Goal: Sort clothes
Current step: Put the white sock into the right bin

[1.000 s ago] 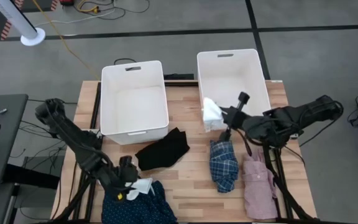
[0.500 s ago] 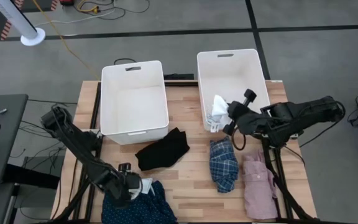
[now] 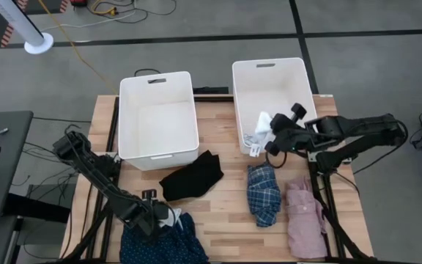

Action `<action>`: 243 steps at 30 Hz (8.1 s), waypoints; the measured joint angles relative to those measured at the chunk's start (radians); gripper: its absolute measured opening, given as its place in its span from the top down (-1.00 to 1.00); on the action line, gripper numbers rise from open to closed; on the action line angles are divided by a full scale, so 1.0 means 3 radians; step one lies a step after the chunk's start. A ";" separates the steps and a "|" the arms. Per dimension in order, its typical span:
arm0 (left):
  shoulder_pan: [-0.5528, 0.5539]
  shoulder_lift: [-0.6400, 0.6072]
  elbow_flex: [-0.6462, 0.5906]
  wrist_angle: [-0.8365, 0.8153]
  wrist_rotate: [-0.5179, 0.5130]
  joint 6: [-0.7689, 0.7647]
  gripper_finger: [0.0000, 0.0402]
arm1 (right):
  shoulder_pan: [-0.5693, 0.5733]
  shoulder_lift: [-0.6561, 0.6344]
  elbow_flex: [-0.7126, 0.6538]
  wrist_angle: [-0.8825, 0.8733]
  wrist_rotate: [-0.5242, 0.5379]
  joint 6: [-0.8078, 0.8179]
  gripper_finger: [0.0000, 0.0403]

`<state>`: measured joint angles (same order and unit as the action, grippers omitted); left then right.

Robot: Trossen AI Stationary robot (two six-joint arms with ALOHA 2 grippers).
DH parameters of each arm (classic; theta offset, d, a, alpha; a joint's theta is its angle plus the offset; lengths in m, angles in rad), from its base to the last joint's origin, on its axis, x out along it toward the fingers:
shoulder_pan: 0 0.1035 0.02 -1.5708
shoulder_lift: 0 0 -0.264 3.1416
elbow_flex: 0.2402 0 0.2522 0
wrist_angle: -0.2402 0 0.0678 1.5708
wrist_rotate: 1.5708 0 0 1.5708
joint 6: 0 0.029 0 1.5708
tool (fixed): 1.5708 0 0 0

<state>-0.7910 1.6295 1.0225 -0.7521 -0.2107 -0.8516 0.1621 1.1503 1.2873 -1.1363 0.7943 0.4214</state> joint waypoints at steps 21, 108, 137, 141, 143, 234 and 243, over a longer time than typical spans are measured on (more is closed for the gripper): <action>-0.0005 -0.0410 0.0000 0.0028 -0.0233 0.0026 0.98 | -0.0388 0.0036 0.0000 -0.0471 -0.0323 0.0437 0.75; 0.0898 -0.0829 0.0752 0.1602 -0.0680 0.3269 1.00 | 0.0756 0.1741 -0.0003 0.3824 -0.1710 -0.1495 -0.13; 0.0602 -0.0829 0.0752 0.1339 -0.1355 0.3017 0.18 | 0.0770 0.1277 -0.0001 0.3330 -0.1310 -0.1670 0.99; 0.0492 -0.0829 0.0752 0.1085 -0.1520 0.2829 0.06 | 0.0793 0.1006 0.0000 0.3173 -0.1087 -0.1706 0.99; 0.0446 -0.0829 0.0752 0.0955 -0.1541 0.2697 0.04 | 0.0793 0.0872 0.0000 0.3086 -0.0964 -0.1744 1.00; -0.0638 -0.0832 0.0303 -0.0841 -0.1201 -0.0518 0.03 | -0.1669 0.0692 0.0000 -0.0472 -0.0897 -0.0145 0.88; -0.0638 -0.0832 0.0303 -0.0839 -0.1347 -0.0413 0.03 | -0.1771 0.0816 0.0000 -0.0409 -0.0944 -0.0192 0.64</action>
<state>-0.9825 1.3800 1.1133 -1.0039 -0.6147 -0.9756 -0.3691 1.3951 1.2873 -1.2589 0.5112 0.3637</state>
